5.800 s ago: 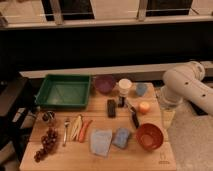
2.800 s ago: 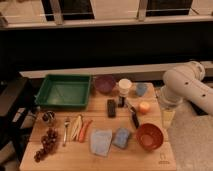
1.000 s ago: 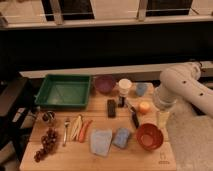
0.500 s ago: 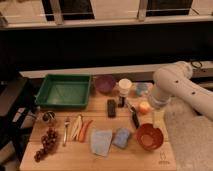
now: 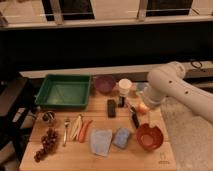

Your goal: Wipe table surface with sponge

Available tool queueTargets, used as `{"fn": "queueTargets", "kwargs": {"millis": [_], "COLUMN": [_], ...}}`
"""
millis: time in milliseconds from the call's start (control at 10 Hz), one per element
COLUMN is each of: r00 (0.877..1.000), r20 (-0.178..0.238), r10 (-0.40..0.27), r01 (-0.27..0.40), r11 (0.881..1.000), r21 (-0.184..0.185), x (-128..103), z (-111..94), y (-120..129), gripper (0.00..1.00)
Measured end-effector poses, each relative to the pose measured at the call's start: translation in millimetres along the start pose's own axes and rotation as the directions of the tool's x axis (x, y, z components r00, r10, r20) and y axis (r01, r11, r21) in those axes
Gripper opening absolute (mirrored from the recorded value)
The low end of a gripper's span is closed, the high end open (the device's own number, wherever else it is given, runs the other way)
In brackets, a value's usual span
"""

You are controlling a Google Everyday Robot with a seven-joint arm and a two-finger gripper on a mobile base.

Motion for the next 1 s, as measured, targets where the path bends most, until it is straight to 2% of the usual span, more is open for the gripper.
{"fn": "queueTargets", "kwargs": {"millis": [300,600,800,1000], "r00": [1.0,0.998,0.998,0.996], "r20": [0.02,0.049,0.061,0.079], "r10": [-0.013,-0.03,-0.031,-0.041], "r01": [0.013,0.031,0.032,0.042], "r11": [1.0,0.999,0.999,0.999], "r21": [-0.011,-0.022,-0.021,-0.017], "x": [-2.3,-21.2,-22.1,-37.3], "z": [9.2,20.7,21.6,23.8], "y": [0.1,-4.1,-1.8,-3.5], "gripper": [1.0,1.0,1.0,1.0]}}
